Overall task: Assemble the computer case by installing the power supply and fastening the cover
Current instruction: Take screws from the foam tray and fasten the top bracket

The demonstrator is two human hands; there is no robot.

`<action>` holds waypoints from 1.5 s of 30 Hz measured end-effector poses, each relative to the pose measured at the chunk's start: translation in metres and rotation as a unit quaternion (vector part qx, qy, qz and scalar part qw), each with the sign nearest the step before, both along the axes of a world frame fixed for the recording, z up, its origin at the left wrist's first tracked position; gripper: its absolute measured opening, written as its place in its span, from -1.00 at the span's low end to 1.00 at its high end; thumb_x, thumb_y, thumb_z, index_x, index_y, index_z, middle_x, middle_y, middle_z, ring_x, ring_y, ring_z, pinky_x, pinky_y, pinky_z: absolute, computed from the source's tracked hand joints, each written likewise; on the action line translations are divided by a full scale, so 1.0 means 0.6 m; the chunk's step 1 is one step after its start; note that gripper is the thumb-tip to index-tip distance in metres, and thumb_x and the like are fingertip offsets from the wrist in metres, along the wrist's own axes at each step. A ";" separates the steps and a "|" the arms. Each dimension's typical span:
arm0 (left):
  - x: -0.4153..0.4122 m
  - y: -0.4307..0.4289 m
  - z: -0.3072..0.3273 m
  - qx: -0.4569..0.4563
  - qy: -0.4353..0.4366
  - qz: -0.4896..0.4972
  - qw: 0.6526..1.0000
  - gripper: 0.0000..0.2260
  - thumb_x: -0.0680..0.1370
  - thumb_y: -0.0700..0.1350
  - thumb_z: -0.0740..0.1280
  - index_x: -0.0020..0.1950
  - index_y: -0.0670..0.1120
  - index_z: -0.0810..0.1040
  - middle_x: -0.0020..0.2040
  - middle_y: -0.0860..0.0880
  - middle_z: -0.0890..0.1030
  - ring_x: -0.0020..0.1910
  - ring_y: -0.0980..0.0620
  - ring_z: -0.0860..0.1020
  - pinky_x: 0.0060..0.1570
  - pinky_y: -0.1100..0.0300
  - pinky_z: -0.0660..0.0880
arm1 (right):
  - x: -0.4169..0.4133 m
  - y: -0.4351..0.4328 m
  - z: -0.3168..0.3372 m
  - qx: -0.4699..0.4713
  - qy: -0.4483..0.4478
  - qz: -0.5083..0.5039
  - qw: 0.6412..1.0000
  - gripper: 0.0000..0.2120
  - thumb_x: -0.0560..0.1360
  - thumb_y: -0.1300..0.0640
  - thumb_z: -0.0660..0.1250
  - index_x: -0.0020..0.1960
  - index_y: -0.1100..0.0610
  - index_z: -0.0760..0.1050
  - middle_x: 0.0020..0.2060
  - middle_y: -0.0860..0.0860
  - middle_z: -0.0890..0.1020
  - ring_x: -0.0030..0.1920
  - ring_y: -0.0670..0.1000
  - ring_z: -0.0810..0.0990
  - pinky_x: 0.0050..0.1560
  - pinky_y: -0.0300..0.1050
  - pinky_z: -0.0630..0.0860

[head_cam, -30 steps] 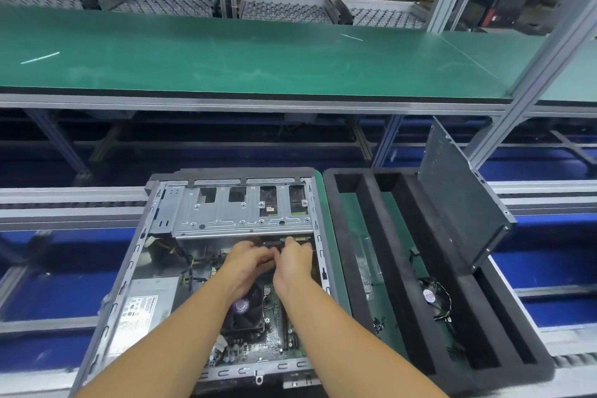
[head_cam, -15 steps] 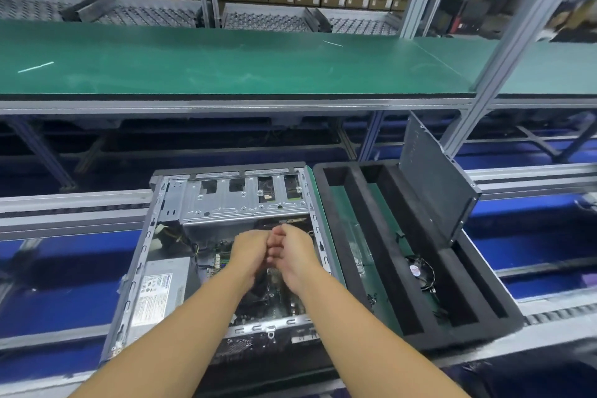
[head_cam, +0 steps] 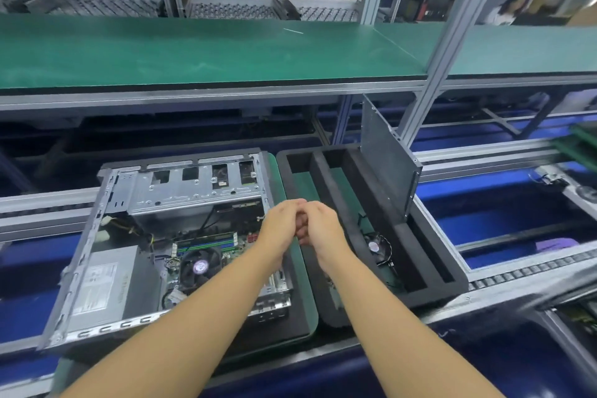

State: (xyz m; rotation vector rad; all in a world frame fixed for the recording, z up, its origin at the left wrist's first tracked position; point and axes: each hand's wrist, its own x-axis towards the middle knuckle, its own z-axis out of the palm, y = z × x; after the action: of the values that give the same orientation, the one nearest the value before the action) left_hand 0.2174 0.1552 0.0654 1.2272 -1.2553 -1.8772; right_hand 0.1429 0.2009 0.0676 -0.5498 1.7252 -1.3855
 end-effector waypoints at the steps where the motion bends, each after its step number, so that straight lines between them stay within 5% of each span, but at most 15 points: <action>1: -0.015 0.005 -0.010 -0.004 -0.024 -0.016 1.000 -0.78 0.55 -0.13 0.26 0.14 -0.05 0.63 -0.20 -0.02 0.65 -0.25 0.00 0.57 -0.21 0.10 0.57 | -0.022 0.009 -0.004 0.020 0.005 0.009 1.000 -0.86 0.58 0.20 0.23 -0.08 0.17 0.54 -0.43 -0.03 0.55 -0.47 -0.06 0.46 -0.45 -0.21 0.41; 3: -0.042 0.013 -0.031 -0.016 -0.076 -0.041 0.996 -0.74 0.56 -0.14 0.23 0.21 -0.02 0.59 0.03 -0.04 0.67 0.01 -0.04 0.63 0.18 -0.02 0.56 | -0.066 0.031 -0.020 0.061 0.011 0.029 0.998 -0.85 0.59 0.23 0.20 -0.05 0.18 0.54 -0.38 0.02 0.55 -0.45 -0.02 0.43 -0.44 -0.19 0.39; 5: -0.064 0.026 -0.045 -0.019 -0.111 -0.061 0.992 -0.73 0.54 -0.12 0.22 0.18 0.03 0.58 0.11 -0.03 0.65 0.14 -0.04 0.60 0.29 -0.06 0.49 | -0.105 0.052 -0.043 0.104 0.025 0.046 0.993 -0.83 0.58 0.26 0.17 -0.05 0.19 0.54 -0.35 0.05 0.53 -0.44 -0.01 0.41 -0.45 -0.20 0.36; 8: -0.083 0.048 -0.062 -0.006 -0.136 -0.070 0.988 -0.72 0.42 -0.04 0.19 0.05 0.06 0.59 0.07 0.04 0.66 0.11 0.01 0.62 0.20 -0.03 0.54 | -0.140 0.078 -0.082 0.151 0.034 0.083 0.985 -0.80 0.60 0.24 0.17 -0.01 0.20 0.58 -0.34 0.04 0.54 -0.41 -0.01 0.42 -0.42 -0.17 0.35; 12: -0.076 0.056 -0.076 -0.028 -0.126 -0.021 0.991 -0.82 0.57 -0.18 0.21 0.00 0.01 0.59 0.02 0.01 0.68 -0.04 0.10 0.67 -0.01 0.12 0.62 | -0.137 0.081 -0.111 0.109 0.027 0.126 0.986 -0.81 0.63 0.14 0.22 -0.08 0.16 0.55 -0.33 0.01 0.54 -0.41 -0.05 0.44 -0.41 -0.17 0.37; 20: 0.019 0.026 0.009 -0.124 -0.112 0.037 0.985 -0.81 0.53 -0.22 0.29 -0.07 0.07 0.60 -0.05 0.03 0.68 -0.04 -0.04 0.66 0.12 -0.07 0.59 | -0.034 0.017 -0.052 -0.031 -0.050 0.133 0.989 -0.77 0.67 0.13 0.22 -0.16 0.10 0.40 -0.47 -0.09 0.41 -0.49 -0.09 0.33 -0.51 -0.22 0.23; 34: 0.484 0.051 0.001 -0.108 -0.100 0.293 0.945 -0.73 0.56 -0.26 0.21 -0.05 0.06 0.62 -0.09 0.06 0.67 -0.16 -0.02 0.64 -0.15 0.03 0.64 | 0.419 -0.029 -0.008 -0.029 -0.006 0.372 0.928 -0.89 0.62 0.16 0.29 -0.06 0.16 0.53 -0.45 -0.04 0.55 -0.45 -0.03 0.49 -0.42 -0.11 0.49; 37: 0.604 0.071 -0.043 -0.091 -0.149 0.325 0.930 -0.72 0.52 -0.26 0.21 -0.08 0.09 0.61 -0.11 0.08 0.67 -0.18 0.03 0.63 -0.23 0.14 0.55 | 0.531 -0.019 -0.032 0.004 0.019 0.412 0.911 -0.86 0.62 0.15 0.29 0.01 0.23 0.53 -0.40 -0.02 0.58 -0.42 -0.03 0.51 -0.44 -0.18 0.47; 40: 0.714 0.097 -0.108 -0.039 -0.214 0.361 0.907 -0.76 0.54 -0.27 0.23 -0.12 0.06 0.57 -0.04 0.00 0.67 -0.05 -0.08 0.62 -0.05 0.04 0.54 | 0.626 -0.011 -0.062 0.036 0.032 0.451 0.891 -0.86 0.62 0.19 0.24 0.06 0.26 0.51 -0.38 -0.01 0.58 -0.45 -0.06 0.50 -0.44 -0.23 0.45; 45: 0.852 0.154 -0.231 0.102 -0.384 0.364 0.842 -0.84 0.53 -0.17 0.34 0.10 -0.13 0.57 0.15 -0.17 0.62 0.09 -0.17 0.58 0.05 0.06 0.50 | 0.731 0.019 -0.136 0.148 0.045 0.570 0.807 -0.89 0.65 0.12 0.22 0.07 0.15 0.47 -0.17 0.09 0.61 -0.26 0.06 0.53 -0.27 -0.16 0.47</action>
State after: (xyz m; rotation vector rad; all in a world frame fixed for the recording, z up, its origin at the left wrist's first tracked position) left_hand 0.7283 0.2478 -0.0731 2.3077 -0.7140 -0.9711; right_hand 0.5816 0.2126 -0.0139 -1.2053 1.2040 -0.2175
